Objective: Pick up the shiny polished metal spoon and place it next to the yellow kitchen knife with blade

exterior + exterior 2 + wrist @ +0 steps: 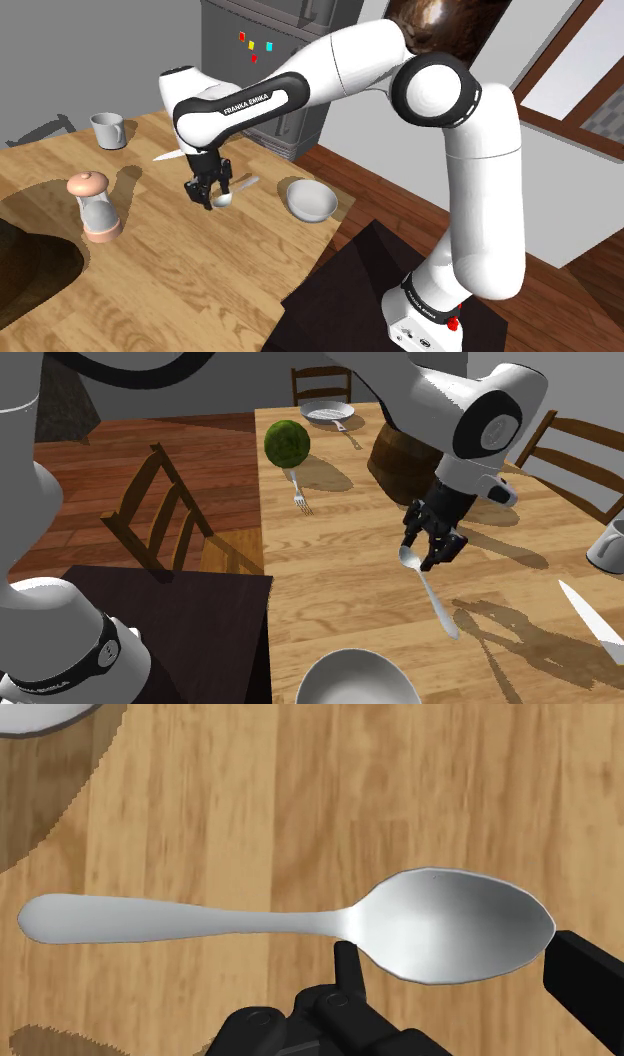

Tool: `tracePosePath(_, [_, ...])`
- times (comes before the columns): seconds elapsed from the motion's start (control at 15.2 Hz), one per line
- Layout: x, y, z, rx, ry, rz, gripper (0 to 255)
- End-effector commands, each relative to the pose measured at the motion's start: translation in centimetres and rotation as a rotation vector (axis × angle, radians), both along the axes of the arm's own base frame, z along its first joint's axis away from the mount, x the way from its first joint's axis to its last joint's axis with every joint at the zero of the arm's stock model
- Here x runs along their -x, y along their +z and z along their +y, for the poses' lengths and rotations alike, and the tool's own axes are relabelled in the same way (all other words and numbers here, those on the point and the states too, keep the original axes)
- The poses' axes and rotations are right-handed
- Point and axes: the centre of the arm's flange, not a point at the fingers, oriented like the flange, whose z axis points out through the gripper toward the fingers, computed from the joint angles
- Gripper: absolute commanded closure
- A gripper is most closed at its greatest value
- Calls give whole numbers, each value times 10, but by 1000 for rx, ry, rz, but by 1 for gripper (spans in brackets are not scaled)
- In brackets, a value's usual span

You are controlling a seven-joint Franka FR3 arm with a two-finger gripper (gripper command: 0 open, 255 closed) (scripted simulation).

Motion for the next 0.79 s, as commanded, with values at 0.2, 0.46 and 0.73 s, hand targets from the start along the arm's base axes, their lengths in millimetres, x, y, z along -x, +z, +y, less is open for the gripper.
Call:
tracePosePath(0.2, [-31, 3, -59, 0, 1, 0, 255])
tracePosePath(0.46, [-55, 3, -106, 0, 1, 0, 255])
tracePosePath(0.73, [-79, 3, -153, 0, 1, 0, 255])
